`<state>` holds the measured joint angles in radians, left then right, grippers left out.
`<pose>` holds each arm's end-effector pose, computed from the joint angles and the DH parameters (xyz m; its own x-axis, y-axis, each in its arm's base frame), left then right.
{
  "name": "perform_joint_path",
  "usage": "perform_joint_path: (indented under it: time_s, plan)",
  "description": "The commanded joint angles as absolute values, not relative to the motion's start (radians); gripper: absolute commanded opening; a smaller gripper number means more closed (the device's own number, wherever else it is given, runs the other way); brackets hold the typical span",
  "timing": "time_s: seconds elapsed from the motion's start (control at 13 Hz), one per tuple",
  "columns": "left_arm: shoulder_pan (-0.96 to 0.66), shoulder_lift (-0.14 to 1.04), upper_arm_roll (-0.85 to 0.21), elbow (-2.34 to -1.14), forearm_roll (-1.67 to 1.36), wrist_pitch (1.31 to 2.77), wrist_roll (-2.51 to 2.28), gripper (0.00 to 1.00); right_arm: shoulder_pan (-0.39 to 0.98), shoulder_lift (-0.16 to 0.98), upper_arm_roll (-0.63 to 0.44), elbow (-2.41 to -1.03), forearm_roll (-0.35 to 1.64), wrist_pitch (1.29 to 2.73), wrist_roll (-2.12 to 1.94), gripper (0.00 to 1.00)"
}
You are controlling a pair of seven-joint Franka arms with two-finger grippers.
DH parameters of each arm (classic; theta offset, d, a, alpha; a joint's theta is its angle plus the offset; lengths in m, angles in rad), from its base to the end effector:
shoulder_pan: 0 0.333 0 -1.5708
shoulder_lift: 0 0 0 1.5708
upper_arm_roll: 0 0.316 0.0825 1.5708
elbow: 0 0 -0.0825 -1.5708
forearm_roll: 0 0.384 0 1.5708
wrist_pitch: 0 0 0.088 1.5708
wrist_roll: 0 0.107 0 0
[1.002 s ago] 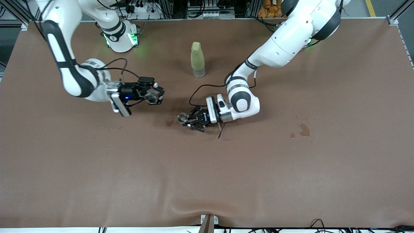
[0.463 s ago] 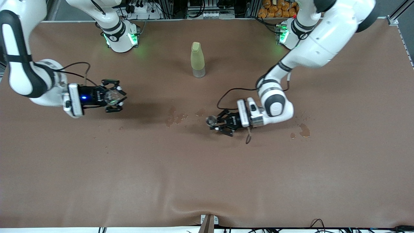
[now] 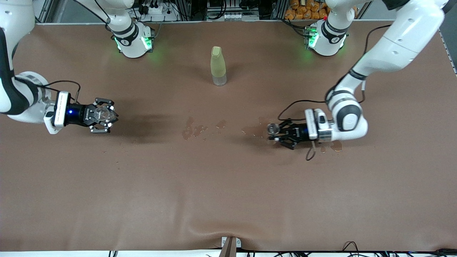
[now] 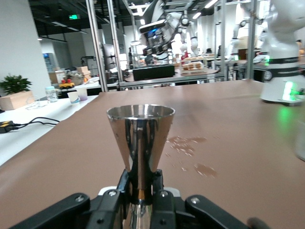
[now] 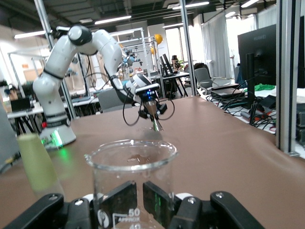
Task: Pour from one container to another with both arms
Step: 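Turn the jigger upright while both grippers move apart, then lower the jigger and beaker onto the table with both grippers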
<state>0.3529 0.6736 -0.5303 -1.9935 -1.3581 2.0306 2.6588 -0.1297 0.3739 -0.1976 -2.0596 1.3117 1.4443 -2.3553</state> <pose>0.5618 -0.1551 0.1737 -0.1082 -0.1750 0.9786 -0.9941 0.0262 -0.1053 0.5381 -0.0593 0.2789 0.1223 0.1349 0.9833 0.9920 -0.0491 -0.1166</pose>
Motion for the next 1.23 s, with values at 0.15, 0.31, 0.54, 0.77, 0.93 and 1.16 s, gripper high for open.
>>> perform_joint_path:
  time_s: [0.15, 0.31, 0.54, 0.77, 0.93, 1.16]
  plan:
    - [0.610, 0.637, -0.543, -2.033, -1.068, 1.902, 2.579, 0.00, -0.184, 0.610, -0.186, -1.872, 1.267, 1.367, -2.543, 0.00]
    - [0.705, 0.644, -0.540, -2.028, -0.996, 1.862, 2.563, 0.00, -0.186, 0.675, -0.186, -1.844, 1.269, 1.367, -2.618, 0.00]
    - [0.807, 0.704, -0.535, -1.997, -0.905, 1.842, 2.568, 0.00, -0.187, 0.751, -0.186, -1.803, 1.269, 1.371, -2.712, 0.00]
    - [0.841, 0.797, -0.490, -1.945, -0.861, 1.797, 2.574, 0.00, -0.193, 0.836, -0.187, -1.743, 1.269, 1.376, -2.801, 0.00]
    - [0.839, 0.836, -0.456, -1.916, -0.850, 1.761, 2.574, 0.00, -0.196, 0.896, -0.187, -1.691, 1.261, 1.376, -2.830, 0.00]
    - [0.838, 0.848, -0.437, -1.908, -0.845, 1.747, 2.574, 0.00, -0.202, 0.965, -0.187, -1.646, 1.261, 1.397, -2.867, 0.00]
